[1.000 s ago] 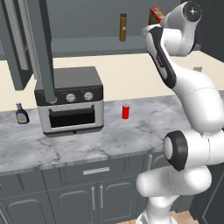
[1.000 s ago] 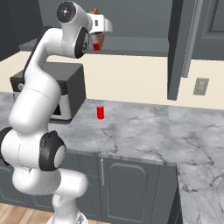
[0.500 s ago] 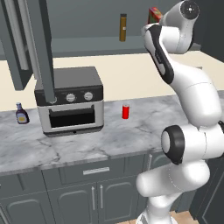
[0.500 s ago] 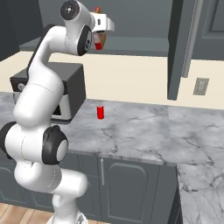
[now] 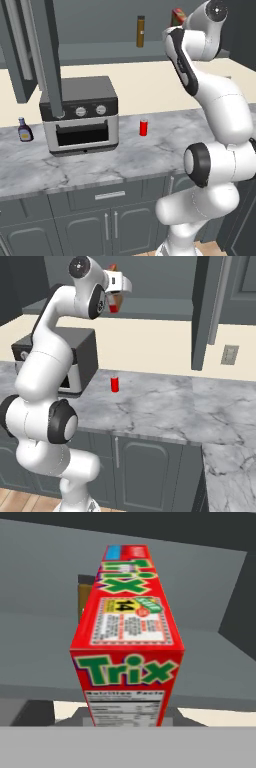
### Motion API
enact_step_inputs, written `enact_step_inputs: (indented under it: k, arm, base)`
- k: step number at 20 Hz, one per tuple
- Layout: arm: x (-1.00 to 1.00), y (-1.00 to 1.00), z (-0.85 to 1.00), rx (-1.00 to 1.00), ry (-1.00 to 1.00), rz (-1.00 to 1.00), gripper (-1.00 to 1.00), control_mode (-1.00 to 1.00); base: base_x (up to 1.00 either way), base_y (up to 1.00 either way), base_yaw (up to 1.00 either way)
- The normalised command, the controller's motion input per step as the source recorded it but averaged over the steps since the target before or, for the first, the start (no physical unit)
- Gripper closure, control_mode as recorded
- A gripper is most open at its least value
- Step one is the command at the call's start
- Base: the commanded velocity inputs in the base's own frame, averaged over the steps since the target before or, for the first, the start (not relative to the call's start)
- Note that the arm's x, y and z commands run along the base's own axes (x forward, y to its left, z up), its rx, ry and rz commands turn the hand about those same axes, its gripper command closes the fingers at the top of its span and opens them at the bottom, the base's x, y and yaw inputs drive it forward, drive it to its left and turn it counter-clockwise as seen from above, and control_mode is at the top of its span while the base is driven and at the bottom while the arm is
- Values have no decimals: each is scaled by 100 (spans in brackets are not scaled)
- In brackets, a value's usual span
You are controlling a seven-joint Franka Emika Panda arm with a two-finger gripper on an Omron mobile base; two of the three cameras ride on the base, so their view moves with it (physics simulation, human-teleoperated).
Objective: Pick the cereal and cereal from the counter and place them in the cabinets closest to them.
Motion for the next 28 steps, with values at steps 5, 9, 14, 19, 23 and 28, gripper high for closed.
enact_step_inputs:
  k: [5,9,14,19,23,28]
  arm:
    - [1,0,0,0,0,-8,100,-100]
    - [1,0,0,0,0,-4,100,-100]
    - [1,0,0,0,0,0,100,-100]
    - [17,-2,0,0,0,0,100,-100]
    - [22,-4,0,1,2,0,100,-100]
    - [25,-5,0,2,3,0,100,-100]
  base:
    - [0,0,0]
    - [0,0,0]
    - [0,0,0]
    - [0,0,0]
    - [0,0,0]
    - [0,0,0]
